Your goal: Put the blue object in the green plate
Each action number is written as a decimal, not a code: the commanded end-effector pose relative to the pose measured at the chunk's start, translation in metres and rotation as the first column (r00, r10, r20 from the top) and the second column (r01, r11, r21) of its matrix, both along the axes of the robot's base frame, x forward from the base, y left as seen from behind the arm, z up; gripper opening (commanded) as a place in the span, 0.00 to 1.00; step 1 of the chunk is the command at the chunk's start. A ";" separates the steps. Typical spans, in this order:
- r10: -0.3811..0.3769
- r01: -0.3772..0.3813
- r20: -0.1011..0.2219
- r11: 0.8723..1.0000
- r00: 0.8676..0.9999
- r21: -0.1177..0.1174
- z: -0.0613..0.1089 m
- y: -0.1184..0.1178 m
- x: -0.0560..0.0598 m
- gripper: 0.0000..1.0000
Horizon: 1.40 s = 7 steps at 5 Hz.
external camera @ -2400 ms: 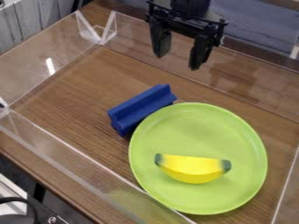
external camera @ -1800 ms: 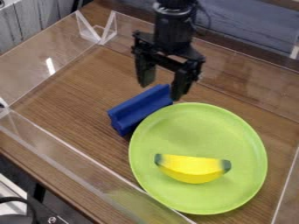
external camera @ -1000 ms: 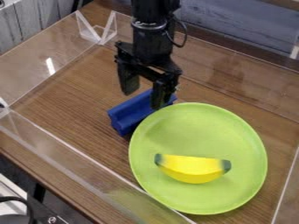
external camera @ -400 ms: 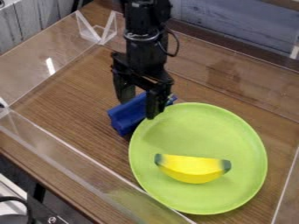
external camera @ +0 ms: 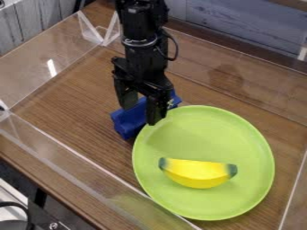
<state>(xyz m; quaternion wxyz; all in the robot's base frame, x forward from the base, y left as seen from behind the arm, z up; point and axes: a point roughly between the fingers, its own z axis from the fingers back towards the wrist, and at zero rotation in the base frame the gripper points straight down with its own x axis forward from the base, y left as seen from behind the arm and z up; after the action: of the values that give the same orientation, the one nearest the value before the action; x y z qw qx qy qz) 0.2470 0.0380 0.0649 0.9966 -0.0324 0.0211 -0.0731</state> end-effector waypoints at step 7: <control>-0.054 0.055 0.068 0.998 0.996 -0.018 -0.003 0.007 0.006 1.00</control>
<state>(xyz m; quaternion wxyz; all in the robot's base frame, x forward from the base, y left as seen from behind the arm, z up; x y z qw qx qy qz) 0.2501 0.0421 0.0558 0.9934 -0.0431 0.0005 -0.1067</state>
